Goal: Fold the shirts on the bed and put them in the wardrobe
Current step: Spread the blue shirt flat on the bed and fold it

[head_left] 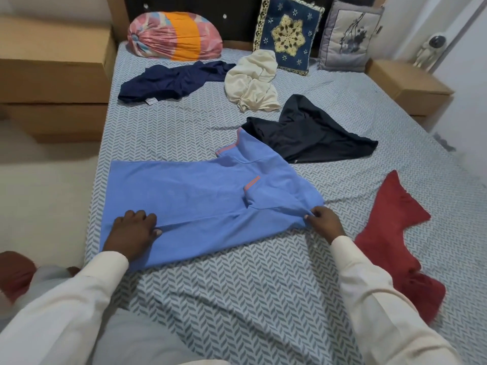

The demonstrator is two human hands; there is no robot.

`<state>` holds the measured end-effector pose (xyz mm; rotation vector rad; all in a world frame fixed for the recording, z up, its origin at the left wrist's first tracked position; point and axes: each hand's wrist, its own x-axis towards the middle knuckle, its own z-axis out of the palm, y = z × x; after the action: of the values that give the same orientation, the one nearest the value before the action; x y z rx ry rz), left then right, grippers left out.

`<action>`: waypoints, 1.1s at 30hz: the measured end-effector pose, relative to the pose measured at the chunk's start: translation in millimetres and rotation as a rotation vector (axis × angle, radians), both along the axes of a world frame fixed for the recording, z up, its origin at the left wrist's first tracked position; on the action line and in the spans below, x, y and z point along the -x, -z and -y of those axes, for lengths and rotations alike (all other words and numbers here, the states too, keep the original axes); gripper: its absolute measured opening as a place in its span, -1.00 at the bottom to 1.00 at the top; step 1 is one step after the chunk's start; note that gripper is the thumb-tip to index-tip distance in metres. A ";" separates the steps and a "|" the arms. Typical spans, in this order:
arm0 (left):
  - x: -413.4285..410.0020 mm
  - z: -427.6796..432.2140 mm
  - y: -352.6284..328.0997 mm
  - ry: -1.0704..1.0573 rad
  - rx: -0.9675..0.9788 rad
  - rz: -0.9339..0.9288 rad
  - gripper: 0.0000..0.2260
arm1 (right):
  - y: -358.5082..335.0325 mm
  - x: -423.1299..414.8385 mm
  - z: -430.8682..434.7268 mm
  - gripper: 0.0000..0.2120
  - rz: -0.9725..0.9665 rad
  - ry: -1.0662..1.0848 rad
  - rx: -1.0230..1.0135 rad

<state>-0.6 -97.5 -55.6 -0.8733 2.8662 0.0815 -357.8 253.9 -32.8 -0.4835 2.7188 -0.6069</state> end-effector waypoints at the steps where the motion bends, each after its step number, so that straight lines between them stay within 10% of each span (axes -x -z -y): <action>1: -4.2 6.9 -1.3 -0.006 0.006 0.011 -0.76 | 0.7 1.6 -3.8 -0.64 -0.004 0.049 0.008; 11: -28.7 35.2 -14.6 -0.143 -0.033 0.140 -0.77 | -4.9 -13.9 -2.5 -0.73 0.013 0.224 -0.199; 15: -36.7 41.8 -16.1 -0.248 -0.284 0.031 -0.78 | -23.7 -52.9 59.5 -0.72 -0.174 -0.169 0.138; 21: -47.0 41.2 -17.3 -0.335 -0.289 -0.067 -0.85 | -26.5 -84.5 145.1 -0.67 -0.074 -0.629 -0.506; 28: -37.1 -15.5 -11.6 -0.206 0.016 -0.285 -0.55 | -2.7 -134.2 139.3 -0.57 -0.246 -0.483 -0.152; 33: -10.1 -70.5 16.6 -0.090 -0.162 -0.006 -0.30 | 24.8 -140.5 108.1 -0.61 -0.136 -0.468 -0.080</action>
<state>9.5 -27.1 -72.3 -0.9696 2.7774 0.3223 -217.3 145.8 -57.6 -1.1291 2.5970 -0.3472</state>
